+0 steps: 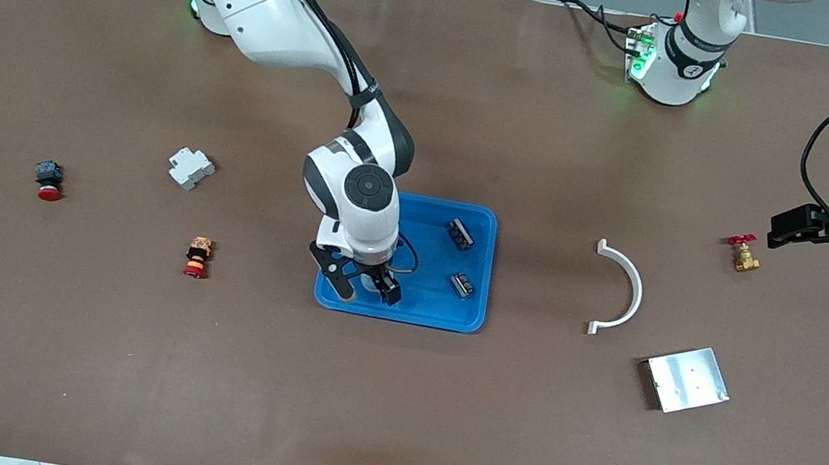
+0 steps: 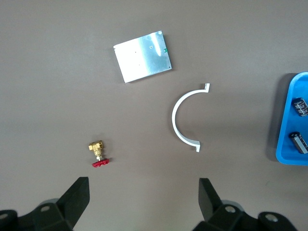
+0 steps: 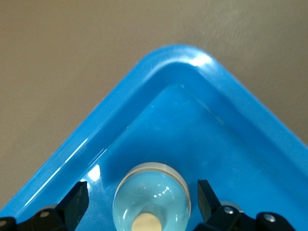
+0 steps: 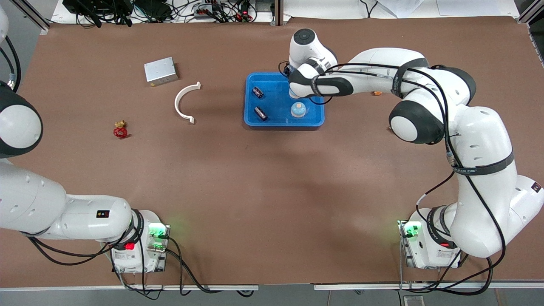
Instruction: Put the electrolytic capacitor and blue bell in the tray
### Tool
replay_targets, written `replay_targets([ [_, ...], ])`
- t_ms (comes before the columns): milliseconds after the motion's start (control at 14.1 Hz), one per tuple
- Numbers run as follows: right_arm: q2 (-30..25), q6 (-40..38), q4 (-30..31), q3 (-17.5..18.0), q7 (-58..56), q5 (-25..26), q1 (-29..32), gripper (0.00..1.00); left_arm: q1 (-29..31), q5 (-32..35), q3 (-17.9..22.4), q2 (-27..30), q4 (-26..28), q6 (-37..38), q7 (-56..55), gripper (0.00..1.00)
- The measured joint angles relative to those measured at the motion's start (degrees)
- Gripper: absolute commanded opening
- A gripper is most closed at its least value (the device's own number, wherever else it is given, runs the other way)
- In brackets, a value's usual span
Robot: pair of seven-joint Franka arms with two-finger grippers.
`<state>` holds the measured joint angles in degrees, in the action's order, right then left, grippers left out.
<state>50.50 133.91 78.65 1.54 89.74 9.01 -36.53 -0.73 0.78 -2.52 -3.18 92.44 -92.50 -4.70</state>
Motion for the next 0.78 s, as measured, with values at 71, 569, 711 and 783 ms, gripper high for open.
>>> replay_targets([
  [71, -0.05, -2.81, -1.50, -0.05, -0.94, 0.00, 0.07, 1.00, 0.06, 0.00, 0.00, 0.00, 0.00, 0.00, 0.00, 1.00],
  [569, -1.29, -14.89, -6.66, -0.06, -8.43, 0.00, 2.76, 1.00, 0.16, 0.00, 0.00, 0.00, -0.05, 0.00, 0.00, 1.00],
  [711, -3.01, -18.46, -7.44, -0.12, -13.80, -0.01, 4.20, 1.00, 0.16, 0.00, 0.00, 0.00, -0.08, -0.03, 0.00, 1.00],
  [783, -4.59, -20.22, -7.71, -0.13, -17.39, -0.01, 5.40, 1.00, 0.16, 0.00, 0.00, 0.00, -0.10, -0.10, 0.00, 1.00],
])
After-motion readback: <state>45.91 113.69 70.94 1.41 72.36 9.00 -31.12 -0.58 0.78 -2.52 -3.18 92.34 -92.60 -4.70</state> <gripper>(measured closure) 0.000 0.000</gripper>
